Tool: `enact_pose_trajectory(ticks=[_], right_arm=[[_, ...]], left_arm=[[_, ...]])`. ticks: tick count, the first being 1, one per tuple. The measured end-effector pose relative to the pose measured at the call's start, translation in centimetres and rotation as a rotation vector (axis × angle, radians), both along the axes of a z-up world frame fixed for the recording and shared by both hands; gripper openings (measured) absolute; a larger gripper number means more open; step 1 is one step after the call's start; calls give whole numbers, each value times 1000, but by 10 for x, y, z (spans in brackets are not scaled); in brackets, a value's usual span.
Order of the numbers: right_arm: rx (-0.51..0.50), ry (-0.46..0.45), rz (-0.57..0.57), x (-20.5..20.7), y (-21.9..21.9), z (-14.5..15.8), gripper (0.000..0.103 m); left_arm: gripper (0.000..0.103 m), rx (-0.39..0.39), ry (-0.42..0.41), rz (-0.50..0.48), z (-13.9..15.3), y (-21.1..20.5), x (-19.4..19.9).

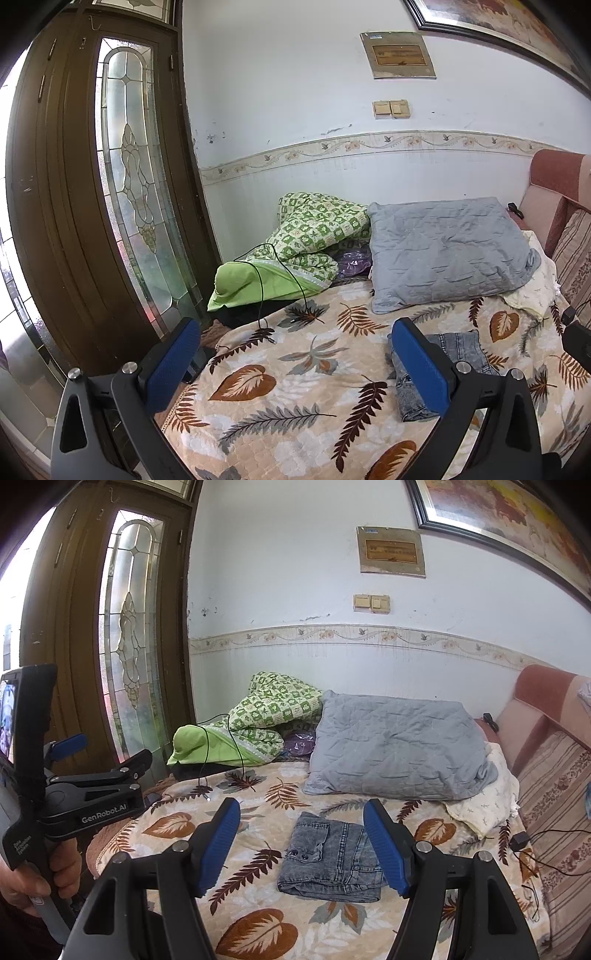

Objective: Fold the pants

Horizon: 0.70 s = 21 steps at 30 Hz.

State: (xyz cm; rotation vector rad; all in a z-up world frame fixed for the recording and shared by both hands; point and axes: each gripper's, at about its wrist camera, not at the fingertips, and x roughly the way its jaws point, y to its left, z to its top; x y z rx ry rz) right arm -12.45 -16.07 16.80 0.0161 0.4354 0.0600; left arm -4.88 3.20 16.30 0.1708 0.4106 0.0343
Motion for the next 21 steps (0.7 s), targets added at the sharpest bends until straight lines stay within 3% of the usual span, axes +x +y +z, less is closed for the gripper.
enact_pose_trajectory(ticks=[21], right_arm=[[10,32,-23,33,-17,-20,73]], left_arm=[[103,7,-15,-46,-5,-26,19]])
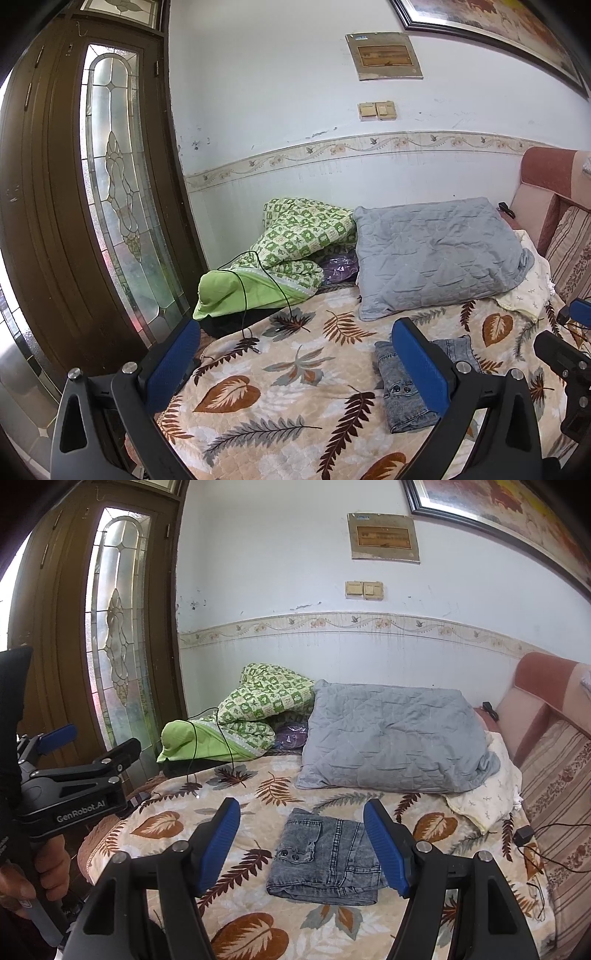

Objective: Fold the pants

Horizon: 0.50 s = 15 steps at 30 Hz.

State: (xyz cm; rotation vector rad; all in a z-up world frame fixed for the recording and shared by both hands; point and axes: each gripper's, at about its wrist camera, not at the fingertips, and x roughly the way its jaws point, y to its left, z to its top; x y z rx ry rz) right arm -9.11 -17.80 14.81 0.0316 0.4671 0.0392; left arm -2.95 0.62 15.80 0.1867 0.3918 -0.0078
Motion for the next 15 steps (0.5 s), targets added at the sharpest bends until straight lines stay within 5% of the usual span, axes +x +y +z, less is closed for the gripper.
enact_pose_trajectory(ticks=[15], right_arm=[[13,55,-27,24,-29,-26,73]], left_arm=[[103,14,23,-77,-14,-39,21]])
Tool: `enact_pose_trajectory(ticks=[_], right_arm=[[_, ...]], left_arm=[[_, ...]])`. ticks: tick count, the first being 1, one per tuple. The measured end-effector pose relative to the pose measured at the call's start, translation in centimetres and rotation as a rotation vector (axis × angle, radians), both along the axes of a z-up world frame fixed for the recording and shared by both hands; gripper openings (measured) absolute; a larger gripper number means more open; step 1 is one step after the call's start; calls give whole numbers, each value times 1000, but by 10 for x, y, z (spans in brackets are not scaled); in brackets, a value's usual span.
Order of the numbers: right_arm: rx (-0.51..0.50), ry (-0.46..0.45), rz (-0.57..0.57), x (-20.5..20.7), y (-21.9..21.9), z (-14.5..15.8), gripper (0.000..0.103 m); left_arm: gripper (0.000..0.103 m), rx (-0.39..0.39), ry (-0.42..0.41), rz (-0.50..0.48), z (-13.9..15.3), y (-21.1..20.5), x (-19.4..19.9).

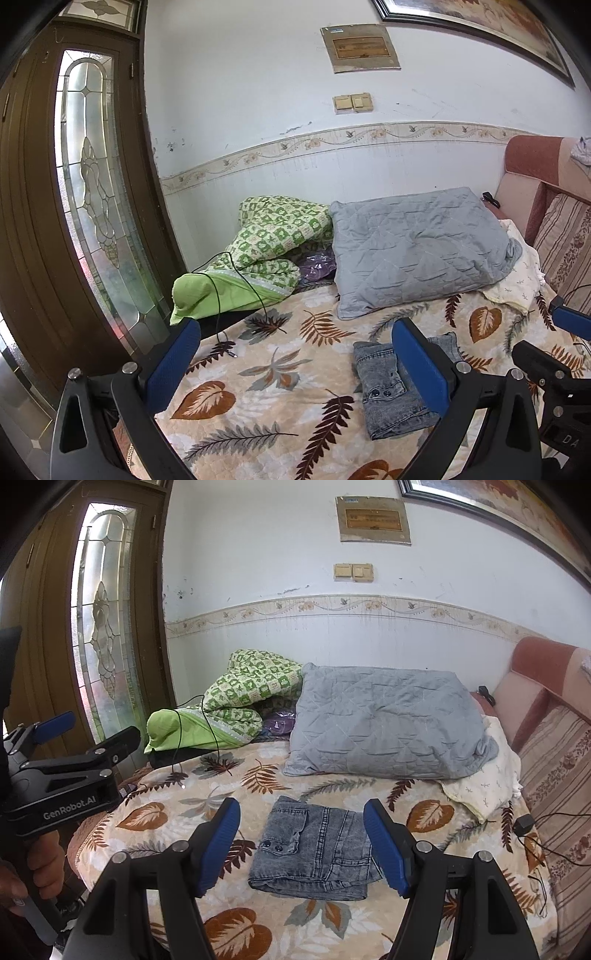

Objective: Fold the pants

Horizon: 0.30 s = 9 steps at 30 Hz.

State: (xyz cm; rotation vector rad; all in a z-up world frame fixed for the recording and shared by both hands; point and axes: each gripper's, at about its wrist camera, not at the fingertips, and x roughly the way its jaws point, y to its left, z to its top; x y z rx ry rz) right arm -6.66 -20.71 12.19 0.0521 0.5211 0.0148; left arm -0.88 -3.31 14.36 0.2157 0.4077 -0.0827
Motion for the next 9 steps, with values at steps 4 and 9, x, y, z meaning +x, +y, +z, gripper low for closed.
enact_pose_trajectory(ticks=[4,9], right_arm=[[-4,11,-6,8,-6,-5,73],[1,20,-16,20,-15,-9,73]], left_arm=[[103,-14,11,-21,-3,-8,8],[103,-60,31,-52,-9,-14,21]])
